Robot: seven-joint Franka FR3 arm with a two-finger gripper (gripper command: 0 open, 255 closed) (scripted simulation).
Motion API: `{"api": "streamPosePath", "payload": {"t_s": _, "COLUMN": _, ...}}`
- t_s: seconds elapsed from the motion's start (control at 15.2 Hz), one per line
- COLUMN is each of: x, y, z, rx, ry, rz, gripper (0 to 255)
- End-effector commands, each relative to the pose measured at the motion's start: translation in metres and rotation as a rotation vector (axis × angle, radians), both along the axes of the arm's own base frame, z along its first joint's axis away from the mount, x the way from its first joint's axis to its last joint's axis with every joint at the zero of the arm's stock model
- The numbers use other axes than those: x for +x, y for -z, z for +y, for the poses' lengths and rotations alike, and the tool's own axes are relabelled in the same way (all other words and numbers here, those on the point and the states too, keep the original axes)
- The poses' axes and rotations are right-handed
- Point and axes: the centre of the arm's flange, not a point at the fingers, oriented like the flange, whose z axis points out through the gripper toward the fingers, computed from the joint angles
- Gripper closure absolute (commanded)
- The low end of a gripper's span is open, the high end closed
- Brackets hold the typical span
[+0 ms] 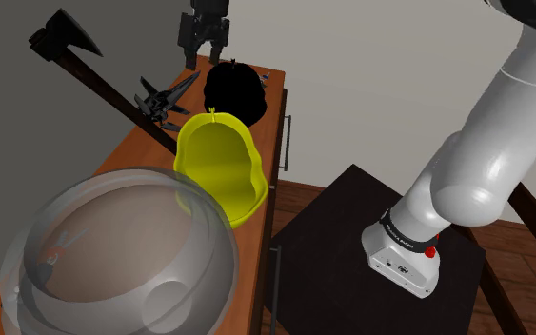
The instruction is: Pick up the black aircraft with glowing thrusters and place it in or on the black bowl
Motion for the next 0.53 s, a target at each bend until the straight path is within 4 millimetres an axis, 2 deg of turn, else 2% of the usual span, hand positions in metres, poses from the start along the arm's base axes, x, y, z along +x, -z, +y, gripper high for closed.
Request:
{"api": "streamPosePath", "payload": {"t_s": 0.0, "x": 0.019, "y": 0.008, "z": 0.021, "rx": 0.008, "ry": -0.021, "rz": 0.014, "gripper": 0}}
{"api": "streamPosePath", "payload": {"t_s": 0.2, "x": 0.046, "y": 0.021, "z": 0.049, "rx": 0.019, "ry": -0.052, "rz": 0.033, "gripper": 0}}
{"api": "streamPosePath", "payload": {"t_s": 0.46, "x": 0.047, "y": 0.038, "z": 0.055, "rx": 0.020, "ry": -0.055, "rz": 0.035, "gripper": 0}}
